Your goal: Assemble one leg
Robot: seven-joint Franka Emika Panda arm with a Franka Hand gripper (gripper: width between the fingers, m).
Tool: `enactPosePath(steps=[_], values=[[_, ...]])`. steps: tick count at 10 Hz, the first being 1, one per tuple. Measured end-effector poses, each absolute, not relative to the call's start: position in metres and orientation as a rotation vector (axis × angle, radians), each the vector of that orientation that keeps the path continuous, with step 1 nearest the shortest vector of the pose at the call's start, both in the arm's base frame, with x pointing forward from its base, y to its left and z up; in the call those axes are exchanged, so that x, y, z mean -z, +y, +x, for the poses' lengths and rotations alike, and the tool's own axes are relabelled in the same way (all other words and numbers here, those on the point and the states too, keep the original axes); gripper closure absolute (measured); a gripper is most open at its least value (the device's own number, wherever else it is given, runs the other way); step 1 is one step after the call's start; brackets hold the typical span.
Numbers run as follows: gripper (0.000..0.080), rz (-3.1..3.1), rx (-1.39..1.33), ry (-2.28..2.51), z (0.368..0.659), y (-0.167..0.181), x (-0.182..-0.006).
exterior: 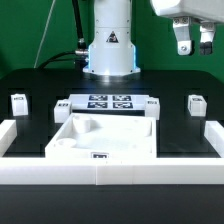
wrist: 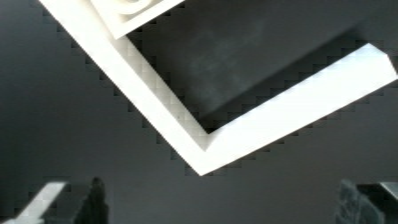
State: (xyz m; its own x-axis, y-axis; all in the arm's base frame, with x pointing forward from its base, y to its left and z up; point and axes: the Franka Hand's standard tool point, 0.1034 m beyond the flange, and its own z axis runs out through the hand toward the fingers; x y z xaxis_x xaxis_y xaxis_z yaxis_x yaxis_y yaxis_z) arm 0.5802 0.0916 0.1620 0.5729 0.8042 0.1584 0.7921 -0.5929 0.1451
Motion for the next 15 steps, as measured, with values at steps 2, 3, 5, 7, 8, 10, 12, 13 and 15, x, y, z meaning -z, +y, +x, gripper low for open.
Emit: enactPosePath(steps=[2, 3, 5, 7, 8, 10, 12, 13, 15], values=[[0.015, 2.734, -0.321, 1.389, 0.58, 0.092, -0.162], [0.015, 2.734, -0.321, 1.389, 0.58, 0.092, -0.162], [0.015, 2.735, -0.321, 1.389, 0.58, 0.092, -0.162], [0.015, 2.735, -0.32, 1.389, 0.58, 0.092, -0.162], [0.015, 2.735, -0.32, 1.389, 0.58, 0.091, -0.162], [0.015, 2.652, -0.314, 1.517, 0.578, 0.088, -0.159], [0.015, 2.471, -0.248, 1.795, 0.565, 0.067, -0.141], [0.015, 2.376, -0.215, 1.92, 0.562, 0.055, -0.134], [0.015, 2.379, -0.128, 1.977, 0.548, 0.02, -0.12]])
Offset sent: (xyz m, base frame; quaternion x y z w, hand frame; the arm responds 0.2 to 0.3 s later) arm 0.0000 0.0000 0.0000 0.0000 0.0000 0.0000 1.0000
